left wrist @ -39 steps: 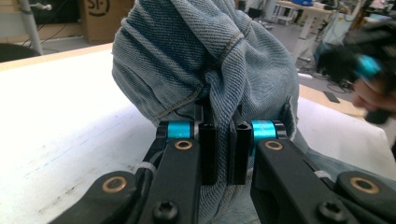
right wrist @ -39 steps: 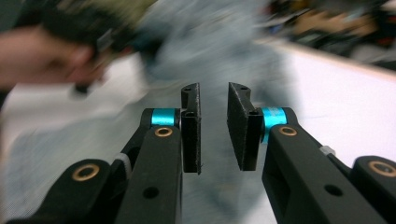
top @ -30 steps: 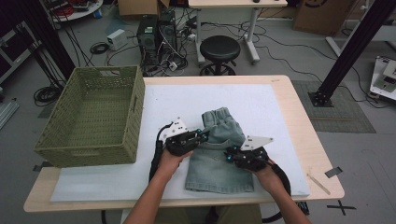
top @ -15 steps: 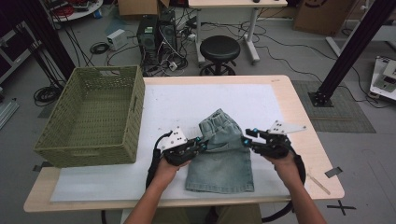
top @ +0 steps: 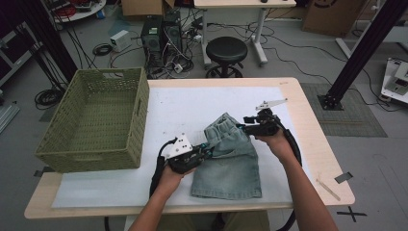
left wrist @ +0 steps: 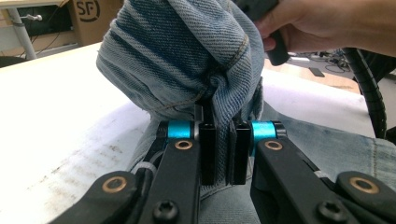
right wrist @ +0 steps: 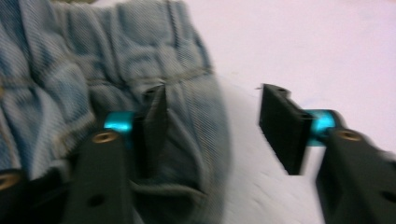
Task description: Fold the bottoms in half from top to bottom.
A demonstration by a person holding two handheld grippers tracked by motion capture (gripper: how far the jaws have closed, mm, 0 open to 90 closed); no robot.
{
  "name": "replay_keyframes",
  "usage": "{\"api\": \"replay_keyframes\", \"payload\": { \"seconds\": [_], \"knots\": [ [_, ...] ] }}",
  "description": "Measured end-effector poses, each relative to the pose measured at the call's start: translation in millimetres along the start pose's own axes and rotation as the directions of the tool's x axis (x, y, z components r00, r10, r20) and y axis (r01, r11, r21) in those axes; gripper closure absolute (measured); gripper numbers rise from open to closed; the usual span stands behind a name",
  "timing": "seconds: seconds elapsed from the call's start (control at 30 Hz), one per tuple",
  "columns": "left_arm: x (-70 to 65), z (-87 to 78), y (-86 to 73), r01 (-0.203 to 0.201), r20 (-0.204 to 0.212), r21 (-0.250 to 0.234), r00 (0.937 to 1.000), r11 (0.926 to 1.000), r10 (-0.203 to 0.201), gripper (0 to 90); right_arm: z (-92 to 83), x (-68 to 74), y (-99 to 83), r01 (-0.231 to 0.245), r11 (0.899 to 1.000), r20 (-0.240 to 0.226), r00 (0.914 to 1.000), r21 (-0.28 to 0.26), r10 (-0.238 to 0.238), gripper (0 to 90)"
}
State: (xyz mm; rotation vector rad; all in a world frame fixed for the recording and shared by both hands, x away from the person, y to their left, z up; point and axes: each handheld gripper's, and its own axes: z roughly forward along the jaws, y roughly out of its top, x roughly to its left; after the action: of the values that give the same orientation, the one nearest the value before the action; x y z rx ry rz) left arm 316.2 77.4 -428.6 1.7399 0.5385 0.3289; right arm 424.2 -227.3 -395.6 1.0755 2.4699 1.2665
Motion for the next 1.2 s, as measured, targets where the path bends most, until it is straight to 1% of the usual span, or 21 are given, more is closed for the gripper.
{"api": "replay_keyframes", "payload": {
  "seconds": [0.03, 0.07, 0.13, 0.17, 0.2, 0.3, 0.43, 0.5, 0.57, 0.63, 0.67, 0.73, 0.8, 0.87, 0.93, 0.97, 1.0, 1.03, 1.1, 1.13, 1.2],
  "knots": [
    [0.1, -0.2, -0.1, 0.002, -0.001, 0.001, 1.0000, 1.0000, -0.002, 85.7, 2.6, 1.7, 1.5, 0.012, 1.000, -0.001, 0.9999, 0.011, -0.012, 58.3],
    [1.0, -0.6, -0.3, 0.002, -0.001, 0.003, 1.0000, 1.0000, -0.002, 85.7, 4.3, 2.7, 2.3, 0.013, 1.000, -0.002, 0.9999, 0.023, -0.013, 66.4],
    [1.9, -1.2, -0.7, 0.006, -0.002, 0.002, 1.0000, 1.0000, -0.006, 85.7, 7.1, 7.8, 2.6, 0.050, 0.997, 0.012, 0.9987, 0.055, -0.050, 80.8],
    [1.9, -1.6, -0.9, 0.009, -0.002, 0.002, 1.0000, 1.0000, -0.009, 85.7, 7.3, 8.6, 2.2, 0.059, 0.997, 0.011, 0.9981, 0.053, -0.060, 84.7],
    [2.0, -2.0, -1.3, 0.010, 0.000, 0.001, 1.0000, 1.0000, -0.010, 85.7, 6.7, 10.5, 1.5, 0.076, 0.996, 0.012, 0.9970, 0.052, -0.077, 85.7],
    [2.6, -3.0, -2.0, 0.012, -0.005, 0.001, 0.9999, 0.9999, -0.012, 85.7, 0.9, 11.2, -0.7, 0.097, 0.995, 0.011, 0.9952, 0.027, -0.097, 87.1],
    [5.1, -3.9, -2.3, 0.040, -0.027, 0.012, 0.9988, 0.9991, -0.040, 82.6, -13.9, 14.6, -5.4, 0.103, 0.994, 0.021, 0.9946, -0.029, -0.102, 87.4],
    [7.9, -4.5, -2.7, 0.079, -0.037, 0.018, 0.9962, 0.9967, -0.079, 74.3, -25.6, 17.5, -9.2, 0.113, 0.991, 0.019, 0.9935, -0.071, -0.112, 87.5],
    [10.4, -5.8, -3.0, 0.111, -0.049, 0.025, 0.9927, 0.9935, -0.110, 62.2, -35.8, 20.7, -13.2, 0.124, 0.986, 0.006, 0.9922, -0.111, -0.124, 87.5],
    [11.7, -8.5, -3.8, 0.120, -0.060, 0.027, 0.9912, 0.9924, -0.118, 57.4, -43.9, 24.6, -18.6, 0.138, 0.981, -0.007, 0.9901, -0.137, -0.140, 87.4],
    [12.8, -10.0, -3.9, 0.132, -0.064, 0.033, 0.9895, 0.9907, -0.129, 53.4, -47.0, 26.5, -21.4, 0.147, 0.978, -0.010, 0.9887, -0.146, -0.150, 87.4],
    [15.1, -13.7, -4.3, 0.156, -0.070, 0.034, 0.9857, 0.9871, -0.154, 46.8, -52.8, 30.4, -27.4, 0.154, 0.973, -0.033, 0.9862, -0.171, -0.162, 87.4],
    [16.0, -18.5, -5.4, 0.158, -0.076, 0.031, 0.9849, 0.9869, -0.156, 44.6, -57.2, 34.3, -33.1, 0.164, 0.968, -0.043, 0.9836, -0.190, -0.175, 87.4],
    [17.0, -24.4, -6.6, 0.169, -0.082, 0.023, 0.9825, 0.9853, -0.167, 41.5, -60.6, 38.3, -39.1, 0.172, 0.965, -0.046, 0.9817, -0.198, -0.185, 87.4],
    [18.2, -30.7, -7.9, 0.169, -0.099, 0.014, 0.9809, 0.9854, -0.167, 41.0, -62.8, 41.2, -45.4, 0.179, 0.964, -0.050, 0.9801, -0.196, -0.192, 87.4],
    [19.4, -33.8, -8.6, 0.177, -0.102, 0.010, 0.9793, 0.9842, -0.175, 40.9, -63.5, 41.8, -48.7, 0.185, 0.962, -0.050, 0.9788, -0.200, -0.199, 87.4],
    [20.7, -37.0, -9.2, 0.183, -0.104, 0.001, 0.9778, 0.9832, -0.182, 40.7, -64.6, 42.4, -52.6, 0.180, 0.963, -0.054, 0.9794, -0.201, -0.195, 87.4],
    [21.8, -40.3, -9.4, 0.192, -0.108, -0.011, 0.9754, 0.9814, -0.192, 40.6, -65.3, 42.2, -56.5, 0.176, 0.963, -0.060, 0.9796, -0.204, -0.192, 87.3],
    [24.2, -46.9, -9.3, 0.213, -0.122, -0.044, 0.9685, 0.9760, -0.217, 40.6, -66.5, 42.1, -63.9, 0.170, 0.963, -0.065, 0.9801, -0.208, -0.187, 87.4],
    [25.6, -49.3, -9.1, 0.219, -0.129, -0.049, 0.9660, 0.9744, -0.224, 40.6, -66.8, 42.3, -67.7, 0.168, 0.964, -0.074, 0.9797, -0.206, -0.186, 87.3],
    [26.2, -51.0, -8.2, 0.221, -0.139, -0.050, 0.9643, 0.9741, -0.225, 40.6, -67.4, 43.6, -74.0, 0.169, 0.965, -0.084, 0.9785, -0.200, -0.189, 87.3]
  ]
}}
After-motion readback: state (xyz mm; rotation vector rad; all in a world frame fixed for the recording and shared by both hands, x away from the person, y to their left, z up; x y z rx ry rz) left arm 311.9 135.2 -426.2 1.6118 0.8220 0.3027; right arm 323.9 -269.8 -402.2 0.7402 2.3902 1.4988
